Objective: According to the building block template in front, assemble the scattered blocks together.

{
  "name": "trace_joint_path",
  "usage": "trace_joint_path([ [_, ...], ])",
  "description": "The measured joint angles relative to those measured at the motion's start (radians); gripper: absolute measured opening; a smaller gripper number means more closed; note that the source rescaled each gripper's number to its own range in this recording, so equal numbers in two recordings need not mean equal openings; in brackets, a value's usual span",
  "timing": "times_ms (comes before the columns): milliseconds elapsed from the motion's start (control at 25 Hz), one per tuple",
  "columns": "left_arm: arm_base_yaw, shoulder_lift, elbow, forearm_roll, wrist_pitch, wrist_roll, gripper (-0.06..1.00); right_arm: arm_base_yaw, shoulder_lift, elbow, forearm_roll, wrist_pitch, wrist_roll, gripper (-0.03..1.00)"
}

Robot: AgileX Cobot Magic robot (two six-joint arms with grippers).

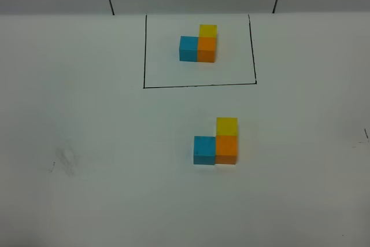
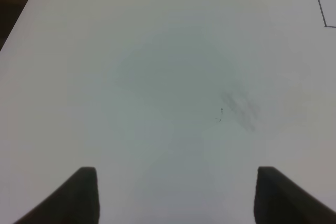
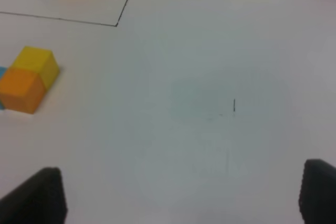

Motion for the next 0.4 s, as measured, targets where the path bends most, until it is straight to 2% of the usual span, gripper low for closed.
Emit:
trace_joint_path([
  [400,0.000,0.000,0.000,0.000,0.000,0.000,0.40,0.000,0.000,0.000,0.002,-0.001,0.006,0.48],
])
